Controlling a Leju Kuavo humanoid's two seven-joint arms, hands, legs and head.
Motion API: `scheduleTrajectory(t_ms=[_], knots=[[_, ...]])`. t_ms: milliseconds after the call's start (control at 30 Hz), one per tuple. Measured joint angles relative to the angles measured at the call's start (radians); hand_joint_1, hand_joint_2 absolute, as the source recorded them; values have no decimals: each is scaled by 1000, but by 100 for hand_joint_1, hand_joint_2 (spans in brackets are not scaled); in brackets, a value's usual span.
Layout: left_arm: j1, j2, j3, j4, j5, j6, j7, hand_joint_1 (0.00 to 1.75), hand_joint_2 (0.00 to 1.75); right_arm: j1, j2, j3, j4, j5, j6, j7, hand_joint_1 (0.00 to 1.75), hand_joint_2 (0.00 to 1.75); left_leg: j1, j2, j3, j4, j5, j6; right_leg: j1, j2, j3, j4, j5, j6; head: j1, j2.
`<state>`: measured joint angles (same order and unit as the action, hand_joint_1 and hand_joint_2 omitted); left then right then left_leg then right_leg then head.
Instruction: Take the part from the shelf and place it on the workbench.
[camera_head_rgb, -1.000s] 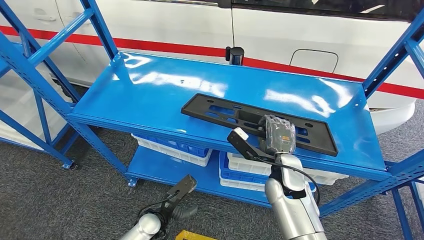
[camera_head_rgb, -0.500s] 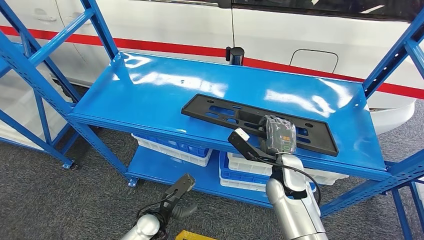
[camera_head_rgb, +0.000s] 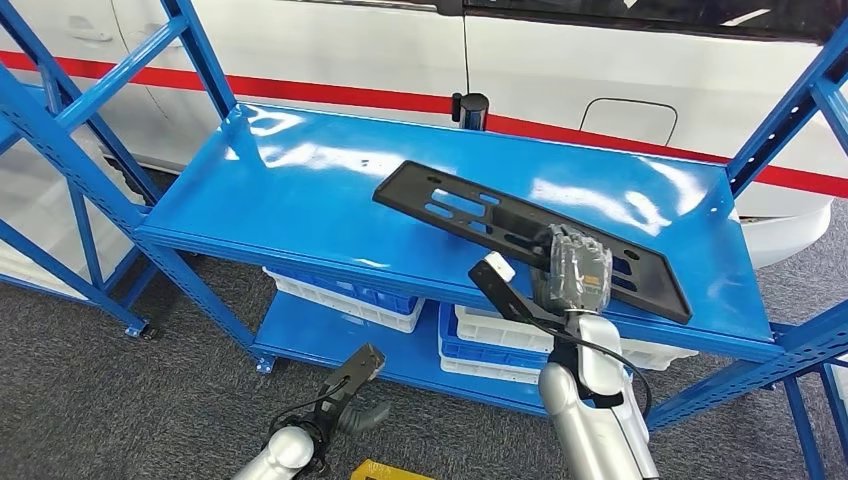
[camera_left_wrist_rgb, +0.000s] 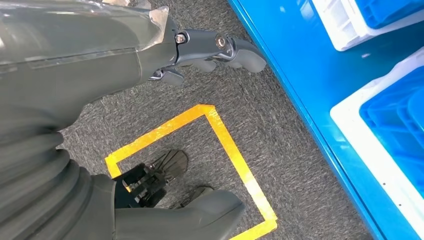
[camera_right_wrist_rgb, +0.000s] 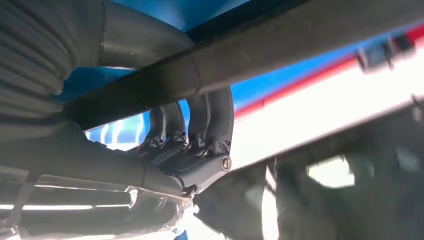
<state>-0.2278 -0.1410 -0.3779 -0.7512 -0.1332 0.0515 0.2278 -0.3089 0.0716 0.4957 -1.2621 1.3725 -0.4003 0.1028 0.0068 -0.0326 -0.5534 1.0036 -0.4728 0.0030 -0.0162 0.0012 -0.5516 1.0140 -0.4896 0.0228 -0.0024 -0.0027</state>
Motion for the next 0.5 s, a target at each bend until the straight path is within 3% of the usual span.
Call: scheduleTrajectory(t_ms=[267, 500], knots=[[1, 4, 2, 1, 107, 65, -32, 0, 175, 44, -17, -19, -249, -33, -99, -109, 175, 175, 0, 0, -2, 0, 0, 0, 0, 0, -2, 0, 0, 0, 0, 0], [7, 13, 3, 8, 167, 79, -56, 0, 175, 35, -19, -7, -305, -44, -118, -137, 175, 175, 0, 0, -2, 0, 0, 0, 0, 0, -2, 0, 0, 0, 0, 0]])
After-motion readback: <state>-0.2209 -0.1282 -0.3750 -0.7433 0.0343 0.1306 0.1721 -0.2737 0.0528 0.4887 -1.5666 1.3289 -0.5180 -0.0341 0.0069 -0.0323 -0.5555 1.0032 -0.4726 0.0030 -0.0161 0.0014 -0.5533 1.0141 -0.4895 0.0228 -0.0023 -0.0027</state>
